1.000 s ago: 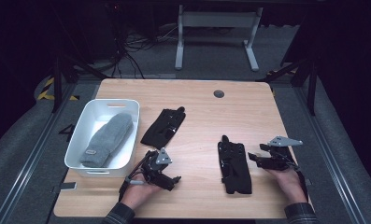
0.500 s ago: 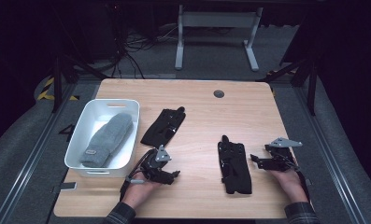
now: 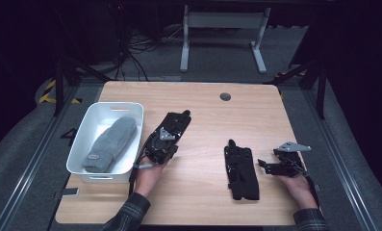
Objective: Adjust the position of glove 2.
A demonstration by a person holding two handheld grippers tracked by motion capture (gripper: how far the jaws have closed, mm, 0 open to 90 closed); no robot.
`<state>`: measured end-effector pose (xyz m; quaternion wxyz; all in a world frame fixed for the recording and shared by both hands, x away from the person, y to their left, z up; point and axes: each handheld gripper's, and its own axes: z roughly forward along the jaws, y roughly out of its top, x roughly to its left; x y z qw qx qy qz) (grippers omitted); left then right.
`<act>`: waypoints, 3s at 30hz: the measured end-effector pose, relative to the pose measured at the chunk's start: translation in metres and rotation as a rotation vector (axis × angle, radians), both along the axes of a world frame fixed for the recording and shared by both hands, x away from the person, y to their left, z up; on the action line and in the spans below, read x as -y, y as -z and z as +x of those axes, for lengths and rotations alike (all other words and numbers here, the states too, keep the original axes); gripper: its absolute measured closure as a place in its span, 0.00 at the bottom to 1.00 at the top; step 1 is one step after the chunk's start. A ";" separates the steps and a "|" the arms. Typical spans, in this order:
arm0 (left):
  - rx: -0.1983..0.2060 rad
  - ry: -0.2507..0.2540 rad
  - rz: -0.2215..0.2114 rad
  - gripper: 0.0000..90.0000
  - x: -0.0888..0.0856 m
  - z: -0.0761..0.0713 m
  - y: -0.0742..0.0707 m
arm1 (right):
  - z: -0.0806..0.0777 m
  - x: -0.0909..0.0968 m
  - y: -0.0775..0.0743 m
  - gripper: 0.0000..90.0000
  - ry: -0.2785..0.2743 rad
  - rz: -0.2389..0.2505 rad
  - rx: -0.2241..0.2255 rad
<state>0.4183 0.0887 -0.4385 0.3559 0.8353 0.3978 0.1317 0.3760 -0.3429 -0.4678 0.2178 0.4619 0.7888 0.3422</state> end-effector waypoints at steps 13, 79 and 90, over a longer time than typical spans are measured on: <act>-0.021 -0.091 0.050 1.00 0.018 0.057 0.014 | 0.000 0.000 0.000 0.20 0.000 0.000 0.000; -0.109 0.181 -0.073 0.63 0.026 -0.016 0.014 | -0.030 -0.009 -0.023 0.97 -0.165 0.117 -0.017; -0.083 0.142 -0.070 0.64 0.017 -0.014 0.015 | -0.035 -0.031 -0.018 0.99 -0.269 0.095 -0.067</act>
